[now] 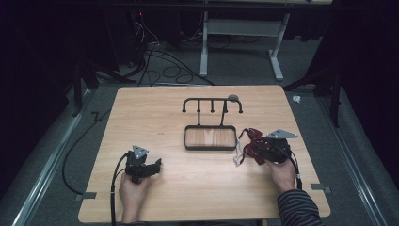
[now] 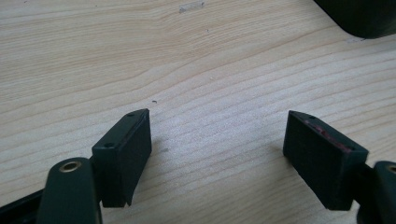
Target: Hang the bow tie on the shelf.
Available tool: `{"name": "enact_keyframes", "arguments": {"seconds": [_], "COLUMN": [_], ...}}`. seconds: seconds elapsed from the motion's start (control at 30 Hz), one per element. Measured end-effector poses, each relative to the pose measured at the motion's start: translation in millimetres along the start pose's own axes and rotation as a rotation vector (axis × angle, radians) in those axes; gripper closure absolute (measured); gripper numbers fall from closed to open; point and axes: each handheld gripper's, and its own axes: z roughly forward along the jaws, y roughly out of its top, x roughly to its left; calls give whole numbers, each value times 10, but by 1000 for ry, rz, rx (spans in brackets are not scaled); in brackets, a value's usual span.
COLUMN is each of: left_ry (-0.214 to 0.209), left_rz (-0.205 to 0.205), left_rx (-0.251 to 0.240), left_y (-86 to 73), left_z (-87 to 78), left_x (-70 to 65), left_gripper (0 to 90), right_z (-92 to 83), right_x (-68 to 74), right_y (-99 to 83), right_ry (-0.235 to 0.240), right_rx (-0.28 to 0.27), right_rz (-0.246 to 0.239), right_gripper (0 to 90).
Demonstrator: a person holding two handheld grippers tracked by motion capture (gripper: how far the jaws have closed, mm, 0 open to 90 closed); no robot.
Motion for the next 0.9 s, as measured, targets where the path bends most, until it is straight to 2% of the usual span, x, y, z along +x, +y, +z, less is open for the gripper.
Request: {"name": "enact_keyframes", "arguments": {"seconds": [0.43, 0.9], "left_ry": [1, 0], "left_rz": [2, 2], "left_rx": [0, 0], "left_y": [0, 0], "left_z": [0, 0], "left_x": [1, 1], "left_gripper": [240, 241], "right_z": [201, 392], "right_x": [-50, -49], "right_y": [165, 386], "right_ry": [6, -5], "right_rx": [54, 88], "right_rz": [9, -14], "right_gripper": [524, 518]}}
